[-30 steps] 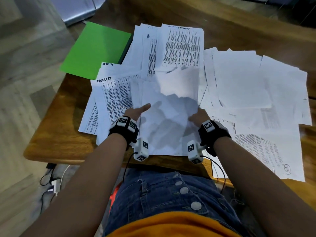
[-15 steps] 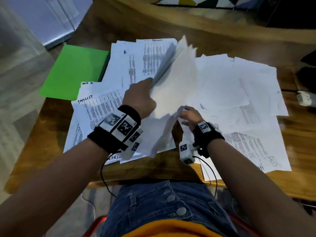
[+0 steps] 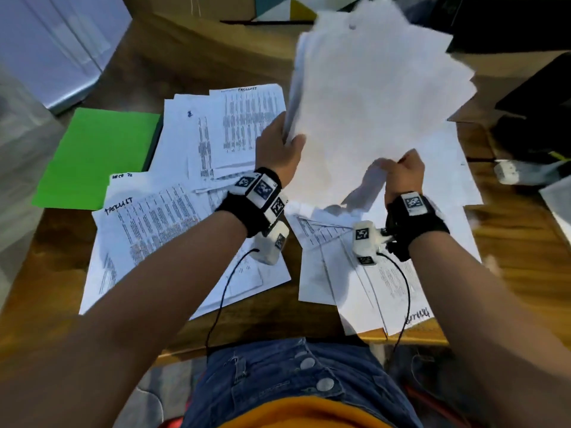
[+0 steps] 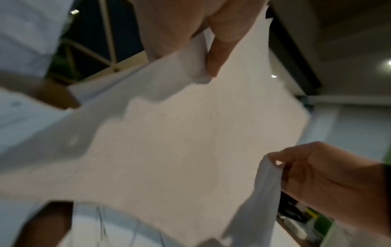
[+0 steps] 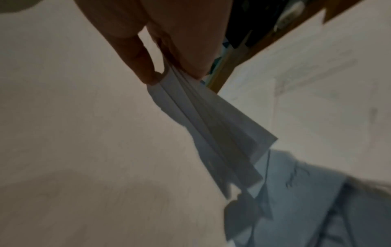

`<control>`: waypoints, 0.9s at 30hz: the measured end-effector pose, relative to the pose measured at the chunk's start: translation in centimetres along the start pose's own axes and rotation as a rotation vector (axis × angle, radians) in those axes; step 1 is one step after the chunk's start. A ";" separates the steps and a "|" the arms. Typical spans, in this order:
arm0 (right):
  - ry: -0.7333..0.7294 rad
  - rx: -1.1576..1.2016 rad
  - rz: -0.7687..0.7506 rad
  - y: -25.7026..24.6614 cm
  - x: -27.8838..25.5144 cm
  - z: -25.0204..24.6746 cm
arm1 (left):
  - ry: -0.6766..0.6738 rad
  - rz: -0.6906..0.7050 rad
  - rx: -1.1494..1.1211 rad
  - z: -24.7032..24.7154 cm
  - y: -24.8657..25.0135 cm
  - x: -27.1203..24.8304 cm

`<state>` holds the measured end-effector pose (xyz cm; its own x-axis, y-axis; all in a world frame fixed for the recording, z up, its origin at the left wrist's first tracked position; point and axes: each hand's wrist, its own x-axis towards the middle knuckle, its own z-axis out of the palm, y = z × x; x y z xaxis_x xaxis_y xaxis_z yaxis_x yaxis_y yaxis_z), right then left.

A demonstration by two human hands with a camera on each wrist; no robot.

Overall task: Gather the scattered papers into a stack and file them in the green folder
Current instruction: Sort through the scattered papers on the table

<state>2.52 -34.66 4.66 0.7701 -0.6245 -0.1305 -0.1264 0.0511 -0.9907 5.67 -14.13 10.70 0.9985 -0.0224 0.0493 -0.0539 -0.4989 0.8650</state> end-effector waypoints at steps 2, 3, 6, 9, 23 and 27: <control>0.006 -0.040 -0.046 -0.7 0.4 -0.4 | 0.073 -0.102 -0.134 1.3 -0.4 0.1; -0.004 -0.011 -0.060 -0.9 0.4 -0.5 | 0.100 -0.145 -0.204 1.8 -0.6 -0.1; -0.035 0.122 -0.025 -0.4 1.0 -0.8 | 0.111 -0.176 -0.319 2.8 -1.5 -0.1; -0.128 0.118 -0.033 0.2 1.4 -0.8 | 0.144 -0.215 -0.380 3.4 -2.4 0.1; -0.111 0.064 0.121 3.0 1.4 1.2 | 0.106 -0.389 -0.401 5.8 -4.7 1.7; -0.032 -0.063 0.105 3.5 2.1 2.3 | 0.164 -0.386 -0.266 6.4 -4.8 3.4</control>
<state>5.13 -34.03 0.82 0.7699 -0.5930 -0.2358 -0.2458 0.0654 -0.9671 9.37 -17.34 3.50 0.9331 0.2673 -0.2405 0.2989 -0.2051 0.9320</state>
